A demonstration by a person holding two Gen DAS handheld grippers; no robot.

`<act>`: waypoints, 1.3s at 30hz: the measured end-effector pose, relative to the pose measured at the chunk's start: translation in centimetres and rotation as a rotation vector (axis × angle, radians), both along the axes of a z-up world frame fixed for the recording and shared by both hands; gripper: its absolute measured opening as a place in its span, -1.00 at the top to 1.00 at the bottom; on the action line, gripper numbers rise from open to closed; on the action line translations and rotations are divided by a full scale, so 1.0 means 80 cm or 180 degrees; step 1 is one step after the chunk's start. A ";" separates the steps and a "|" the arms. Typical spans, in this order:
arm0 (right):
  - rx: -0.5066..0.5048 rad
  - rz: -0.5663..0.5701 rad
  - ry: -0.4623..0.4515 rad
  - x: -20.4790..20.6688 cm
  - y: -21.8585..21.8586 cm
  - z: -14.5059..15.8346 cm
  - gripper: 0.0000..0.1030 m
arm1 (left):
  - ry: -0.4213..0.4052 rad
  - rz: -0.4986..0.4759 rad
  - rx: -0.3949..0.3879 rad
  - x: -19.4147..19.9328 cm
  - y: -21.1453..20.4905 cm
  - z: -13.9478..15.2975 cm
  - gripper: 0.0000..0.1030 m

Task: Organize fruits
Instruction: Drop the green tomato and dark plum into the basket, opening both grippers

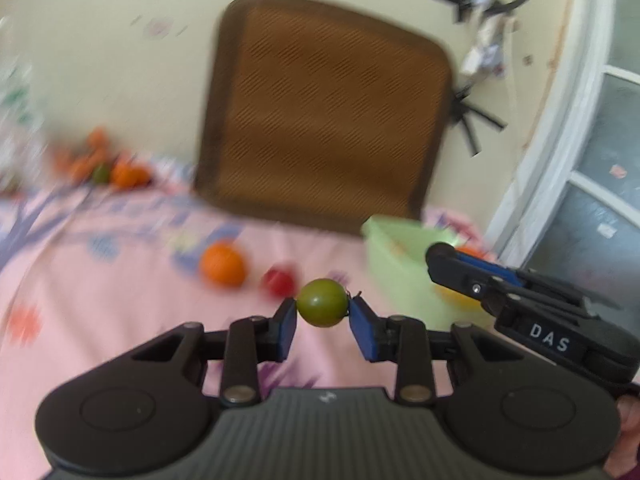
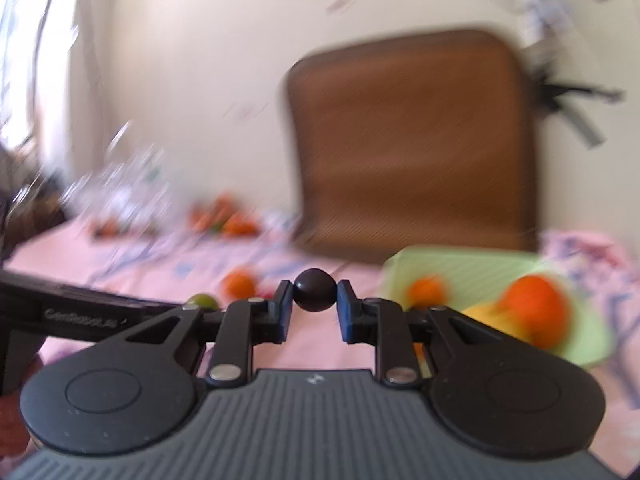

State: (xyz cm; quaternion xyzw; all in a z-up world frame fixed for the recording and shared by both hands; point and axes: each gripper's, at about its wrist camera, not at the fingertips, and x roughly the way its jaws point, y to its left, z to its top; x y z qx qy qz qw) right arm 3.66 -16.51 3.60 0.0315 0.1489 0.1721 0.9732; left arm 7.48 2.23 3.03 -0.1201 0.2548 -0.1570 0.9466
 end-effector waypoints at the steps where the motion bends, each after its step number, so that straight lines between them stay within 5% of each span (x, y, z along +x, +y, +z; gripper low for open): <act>1: 0.0047 -0.0156 -0.0043 0.002 -0.011 0.004 0.49 | -0.0043 -0.0077 -0.0009 0.008 -0.010 0.010 0.42; 6: -0.0070 -0.0704 0.0002 0.019 -0.041 0.000 0.48 | -0.0063 -0.0456 0.0032 0.063 -0.076 0.032 0.42; 14: -0.0348 -0.0879 0.0151 0.041 -0.038 -0.022 0.45 | 0.0195 -0.0554 0.0019 0.120 -0.127 0.004 0.42; 17: -0.0400 -0.0997 0.0122 0.044 -0.039 -0.024 0.13 | 0.0190 -0.0461 0.0095 0.121 -0.130 -0.003 0.22; 22: -0.0205 -0.1128 0.0028 0.037 -0.051 -0.017 0.08 | 0.0067 -0.0396 -0.0045 0.101 -0.104 0.006 0.17; 27: 0.0019 -0.1249 -0.0199 0.024 -0.059 -0.009 0.09 | -0.0191 0.0138 -0.0236 0.054 -0.015 0.021 0.12; 33: 0.0520 -0.0772 -0.0305 0.008 -0.059 -0.001 0.08 | 0.0033 0.1029 -0.0371 0.026 0.104 -0.003 0.12; 39: 0.0225 -0.0013 -0.0150 0.005 -0.004 -0.012 0.09 | 0.0127 0.0920 -0.0339 0.040 0.105 -0.011 0.09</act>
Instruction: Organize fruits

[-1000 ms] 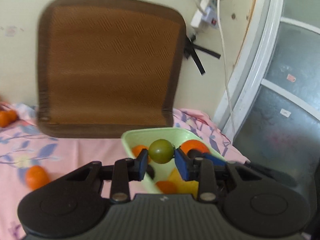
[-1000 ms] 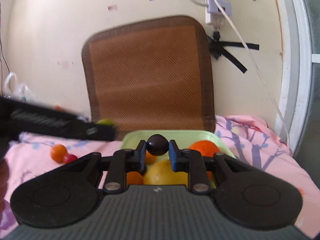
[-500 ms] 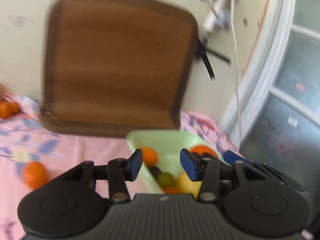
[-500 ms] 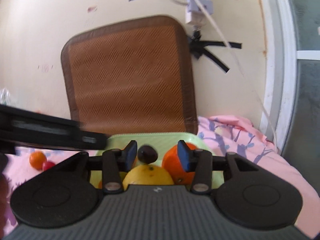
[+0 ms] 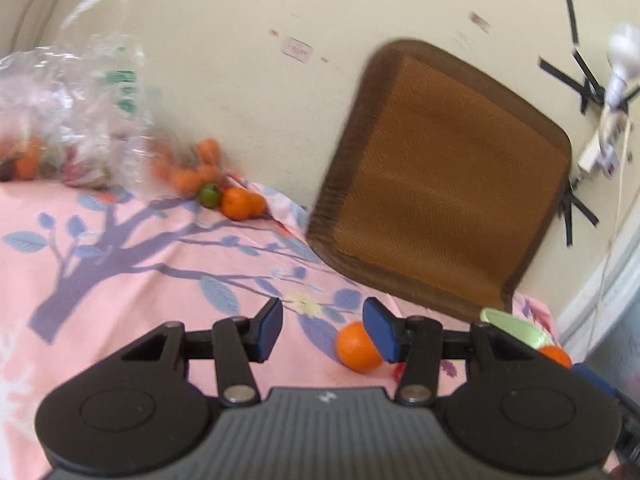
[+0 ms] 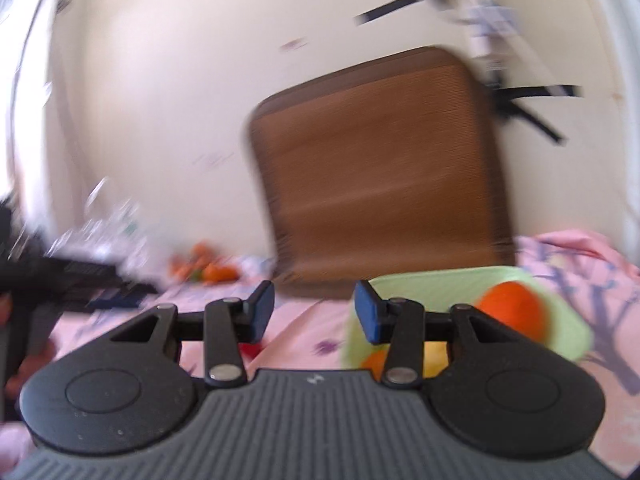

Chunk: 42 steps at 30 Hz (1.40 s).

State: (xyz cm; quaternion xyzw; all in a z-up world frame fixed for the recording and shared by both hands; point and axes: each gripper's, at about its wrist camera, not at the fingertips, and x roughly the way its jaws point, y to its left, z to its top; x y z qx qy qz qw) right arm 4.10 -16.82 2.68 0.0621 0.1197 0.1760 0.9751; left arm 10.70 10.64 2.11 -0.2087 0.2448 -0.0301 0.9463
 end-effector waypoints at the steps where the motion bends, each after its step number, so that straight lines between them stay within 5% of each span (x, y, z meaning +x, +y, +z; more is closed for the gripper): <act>1: -0.0132 0.0110 0.0012 -0.001 0.011 -0.003 0.08 | 0.0021 -0.0056 0.0017 0.006 -0.006 -0.001 -0.04; 9: -0.0652 0.0563 0.0012 -0.006 0.054 -0.016 0.08 | 0.0339 -0.0224 0.0339 0.060 -0.061 -0.020 -0.11; 12: -0.0639 0.0593 0.0045 -0.004 0.053 -0.017 0.08 | 0.0483 -0.0222 0.0413 0.069 -0.070 -0.035 0.20; 20: -0.0627 0.0588 0.0053 -0.008 0.054 -0.019 0.08 | 0.0361 -0.0233 0.0115 -0.032 -0.029 -0.025 0.21; 25: -0.0413 0.0566 0.0280 0.012 0.063 -0.018 0.08 | 0.0316 -0.0204 0.0378 -0.089 -0.014 -0.034 0.20; 30: -0.0561 0.0486 0.0496 0.065 0.108 -0.014 0.08 | 0.0313 -0.0178 0.0551 -0.085 -0.026 -0.032 0.20; 33: -0.0775 0.0305 0.0521 0.095 0.129 -0.019 0.06 | 0.0294 -0.0197 0.0456 -0.086 -0.019 -0.032 0.20; 36: -0.0988 0.0329 0.0950 0.128 0.141 -0.041 0.10 | 0.0280 -0.0201 0.0390 -0.089 -0.015 -0.034 0.21; 37: -0.0867 0.0326 0.0973 0.130 0.133 -0.039 0.39 | 0.0280 -0.0199 0.0404 -0.089 -0.016 -0.034 0.20; 42: -0.0709 0.0364 0.1041 0.082 0.101 -0.039 0.38 | 0.0269 -0.0210 0.0379 -0.091 -0.016 -0.033 0.20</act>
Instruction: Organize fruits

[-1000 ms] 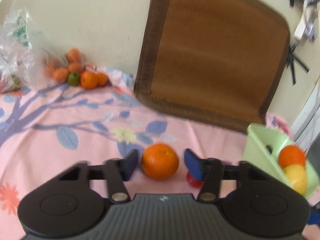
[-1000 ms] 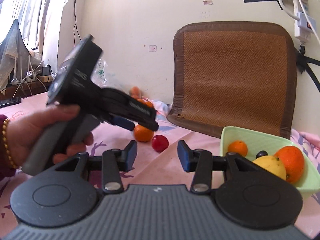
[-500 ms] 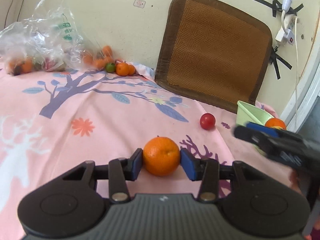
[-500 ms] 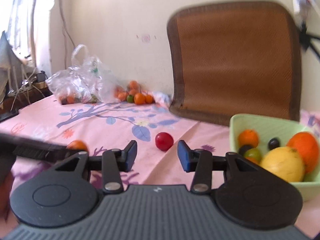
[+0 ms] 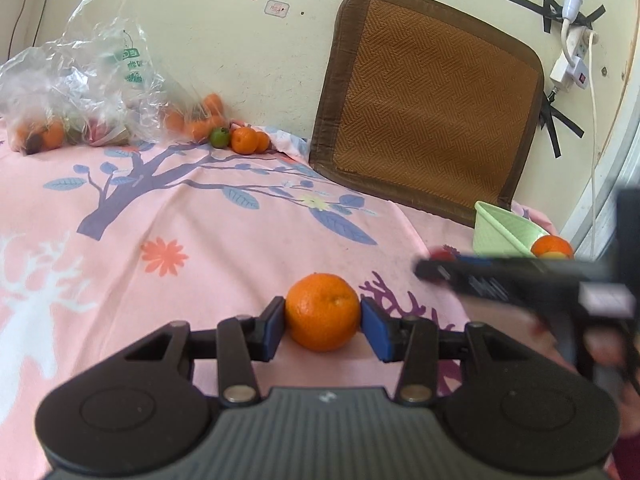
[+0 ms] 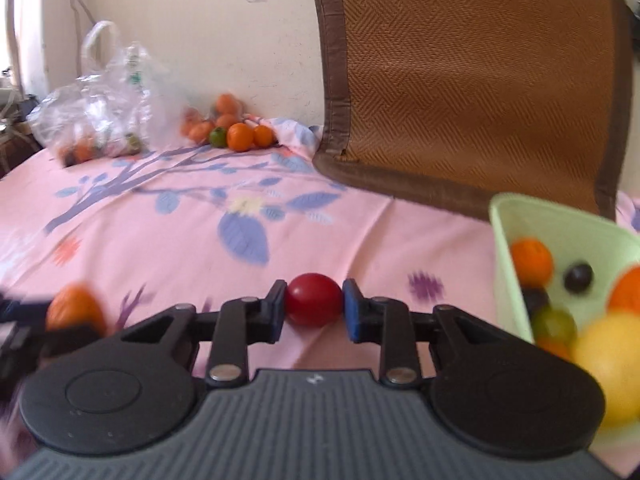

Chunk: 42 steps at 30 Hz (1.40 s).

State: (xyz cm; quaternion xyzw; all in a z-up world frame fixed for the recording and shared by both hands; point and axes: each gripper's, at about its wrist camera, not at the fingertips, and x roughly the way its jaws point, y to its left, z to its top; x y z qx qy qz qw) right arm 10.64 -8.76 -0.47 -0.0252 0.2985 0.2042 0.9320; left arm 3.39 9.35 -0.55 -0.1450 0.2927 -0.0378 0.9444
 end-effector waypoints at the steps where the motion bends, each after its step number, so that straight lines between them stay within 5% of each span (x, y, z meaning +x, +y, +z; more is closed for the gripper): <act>1: 0.0039 0.0044 -0.0011 -0.016 -0.008 0.000 0.38 | -0.0013 -0.0026 -0.0022 -0.002 0.000 0.000 0.20; 8: -0.0072 -0.0055 -0.0427 -0.135 -0.077 0.000 0.38 | -0.0060 -0.0584 -0.0341 -0.007 -0.043 0.002 0.20; 12: -0.0093 -0.0257 -0.0410 -0.146 -0.100 -0.006 0.35 | -0.0105 -0.0979 -0.0218 0.000 -0.096 0.008 0.20; 14: -0.0108 -0.0253 -0.0299 -0.141 -0.101 -0.010 0.13 | -0.0071 -0.1072 -0.0080 0.005 -0.119 0.007 0.19; 17: -0.0201 -0.0234 -0.0271 -0.136 -0.093 -0.014 -0.08 | -0.0040 -0.1055 0.0258 0.003 -0.141 0.005 0.15; 42: -0.0160 -0.0297 -0.0285 -0.150 -0.097 -0.018 -0.15 | -0.0133 -0.1055 0.0422 0.000 -0.148 0.009 0.01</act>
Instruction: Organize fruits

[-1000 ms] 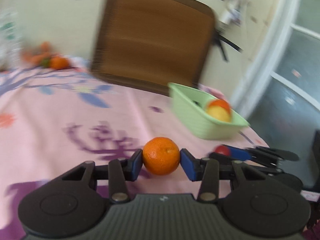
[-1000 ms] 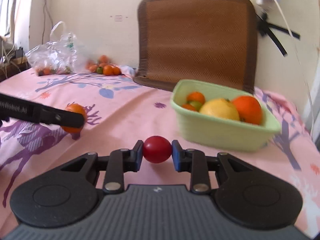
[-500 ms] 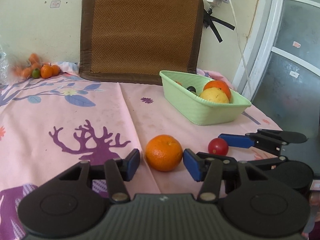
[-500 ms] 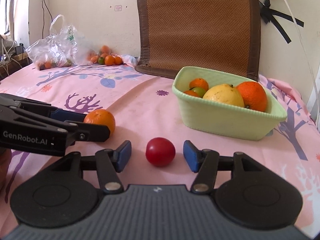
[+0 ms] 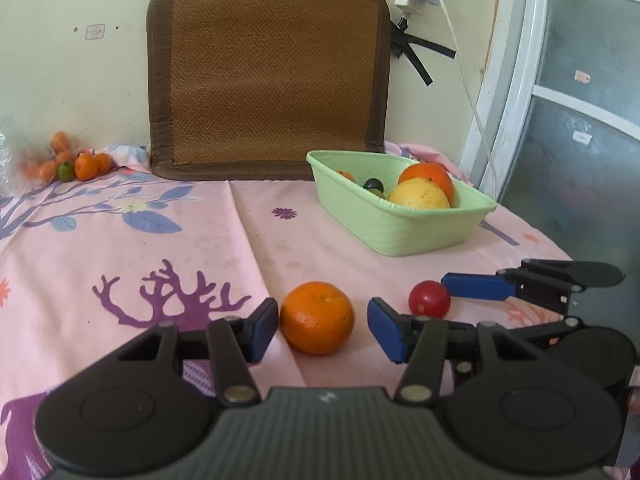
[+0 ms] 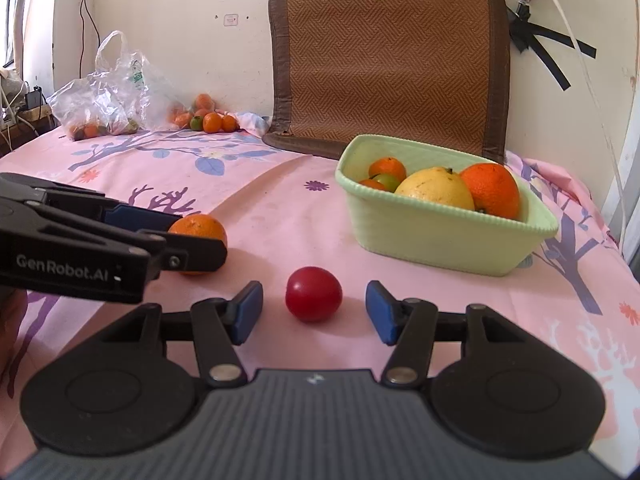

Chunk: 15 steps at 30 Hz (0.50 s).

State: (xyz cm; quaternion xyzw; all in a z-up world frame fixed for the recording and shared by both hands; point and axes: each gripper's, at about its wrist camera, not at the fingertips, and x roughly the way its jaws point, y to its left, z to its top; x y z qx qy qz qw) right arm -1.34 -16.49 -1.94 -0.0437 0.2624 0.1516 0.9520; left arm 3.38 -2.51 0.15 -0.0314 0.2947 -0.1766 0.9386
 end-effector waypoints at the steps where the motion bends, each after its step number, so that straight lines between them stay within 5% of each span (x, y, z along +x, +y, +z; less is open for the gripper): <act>1: -0.0003 0.0002 0.0000 0.000 0.000 0.000 -0.15 | 0.0032 0.0008 -0.0006 0.002 0.001 -0.001 0.01; 15: 0.0095 0.0018 0.0070 0.004 -0.006 -0.004 -0.15 | 0.0102 0.0091 0.0011 0.003 0.002 -0.004 0.03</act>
